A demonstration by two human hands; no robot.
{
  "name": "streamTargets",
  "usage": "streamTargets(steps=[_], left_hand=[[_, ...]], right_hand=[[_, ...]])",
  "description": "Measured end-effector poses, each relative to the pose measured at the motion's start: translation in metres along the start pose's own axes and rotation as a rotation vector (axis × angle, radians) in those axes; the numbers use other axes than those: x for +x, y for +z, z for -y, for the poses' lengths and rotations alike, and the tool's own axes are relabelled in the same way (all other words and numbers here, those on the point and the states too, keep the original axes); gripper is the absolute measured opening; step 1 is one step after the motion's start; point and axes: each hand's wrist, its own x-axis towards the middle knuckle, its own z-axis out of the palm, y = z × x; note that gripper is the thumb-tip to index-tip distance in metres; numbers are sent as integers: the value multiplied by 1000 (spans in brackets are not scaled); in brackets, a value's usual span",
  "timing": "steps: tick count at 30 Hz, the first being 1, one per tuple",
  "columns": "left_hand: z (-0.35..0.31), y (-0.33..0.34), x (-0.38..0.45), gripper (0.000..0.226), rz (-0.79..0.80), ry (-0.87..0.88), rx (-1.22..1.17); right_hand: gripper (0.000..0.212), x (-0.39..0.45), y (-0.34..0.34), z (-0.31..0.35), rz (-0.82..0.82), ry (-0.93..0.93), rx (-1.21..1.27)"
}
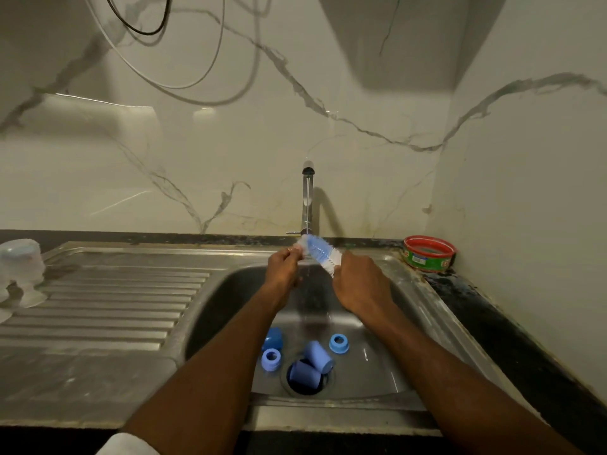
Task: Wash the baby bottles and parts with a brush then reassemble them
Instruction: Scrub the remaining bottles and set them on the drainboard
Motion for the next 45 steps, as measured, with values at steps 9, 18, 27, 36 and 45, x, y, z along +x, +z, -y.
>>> streamTargets(steps=[9,18,27,36,45], left_hand=[[11,2,2,20,197,82,317],[23,-1,12,15,13,442,675],[24,-6,11,11,-180,339,848],[25,1,10,19,-30,367,812],[19,4,3,16,52,224,395]], right_hand=[[31,8,-15,-6,-31,93,-19],[38,-3,0,10,6,-10,-87],[32,-7,-6,5,-31,-6,-123],[33,1,-7,1,-60,52,-111],[31,2,3,9,-89,26,-111]])
